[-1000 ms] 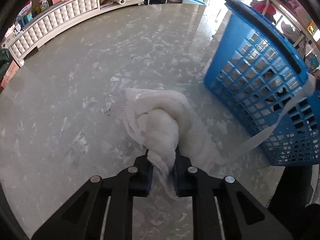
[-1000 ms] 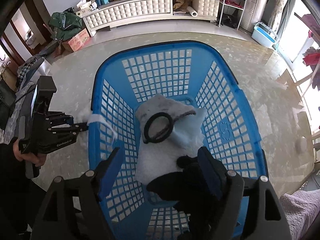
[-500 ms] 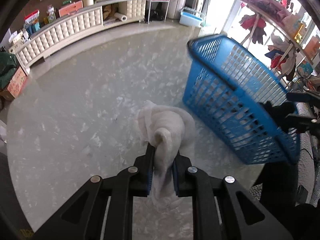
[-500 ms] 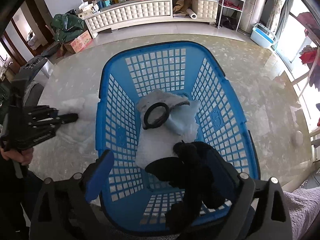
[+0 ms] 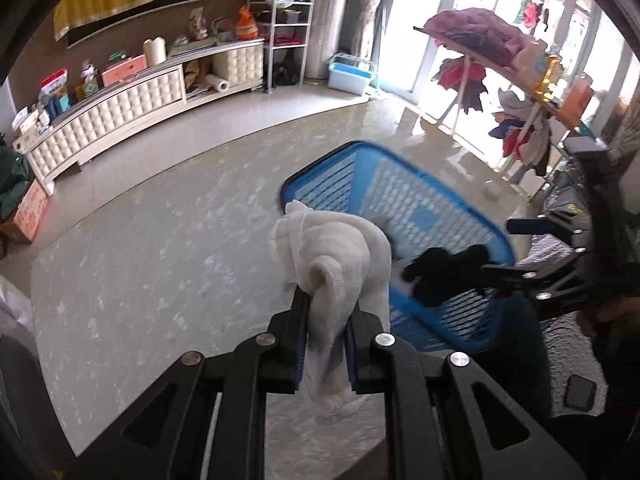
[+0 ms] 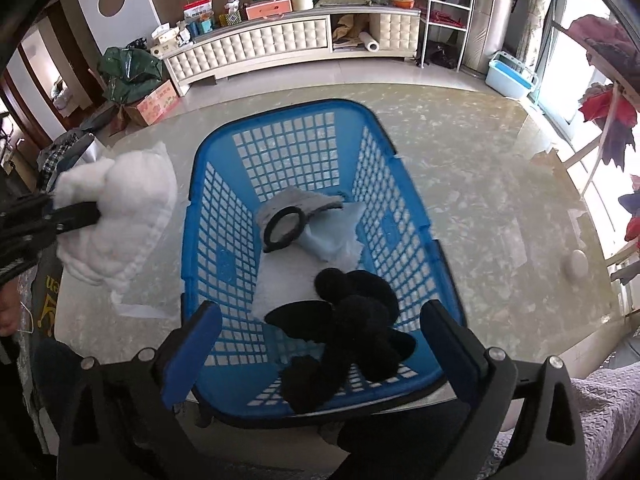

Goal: Organize soft objects
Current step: 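Grasp the white folded towel with the left gripper and lift it, then lower the white towel into the basket and open the left gripper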

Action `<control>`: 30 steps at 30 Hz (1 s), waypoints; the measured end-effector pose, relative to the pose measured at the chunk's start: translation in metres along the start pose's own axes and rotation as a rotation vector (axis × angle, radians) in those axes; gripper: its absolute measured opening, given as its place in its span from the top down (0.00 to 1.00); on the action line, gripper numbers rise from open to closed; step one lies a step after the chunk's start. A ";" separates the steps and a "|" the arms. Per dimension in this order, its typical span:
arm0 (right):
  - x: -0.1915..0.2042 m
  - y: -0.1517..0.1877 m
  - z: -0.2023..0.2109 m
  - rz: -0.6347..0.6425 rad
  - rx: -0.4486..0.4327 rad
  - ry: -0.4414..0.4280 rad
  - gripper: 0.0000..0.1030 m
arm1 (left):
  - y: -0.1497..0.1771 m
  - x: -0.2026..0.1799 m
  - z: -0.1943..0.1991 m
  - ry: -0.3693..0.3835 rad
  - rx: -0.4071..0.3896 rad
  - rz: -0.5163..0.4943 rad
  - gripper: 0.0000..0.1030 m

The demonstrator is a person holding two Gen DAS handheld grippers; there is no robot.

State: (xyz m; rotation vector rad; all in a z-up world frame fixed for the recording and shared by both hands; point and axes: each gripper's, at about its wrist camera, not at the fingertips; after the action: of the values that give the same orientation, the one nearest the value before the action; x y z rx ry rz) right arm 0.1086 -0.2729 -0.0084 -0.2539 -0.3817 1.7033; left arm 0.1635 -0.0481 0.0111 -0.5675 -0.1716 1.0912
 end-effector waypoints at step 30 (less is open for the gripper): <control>-0.036 -0.005 -0.015 -0.021 -0.085 0.009 0.03 | -0.064 -0.048 -0.102 0.050 0.056 -0.206 0.86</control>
State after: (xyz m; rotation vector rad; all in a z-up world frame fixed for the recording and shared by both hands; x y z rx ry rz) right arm 0.1252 -0.3063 -0.0222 -0.3186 -0.4495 1.6667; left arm 0.2327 -0.1469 -0.0357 -0.5142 -0.1514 0.8785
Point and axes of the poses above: each gripper's, at about its wrist camera, not at the fingertips, and z roughly against the way its jaws point, x to its left, y to its underside, and after that the axes turned 6 degrees about x, right-handed
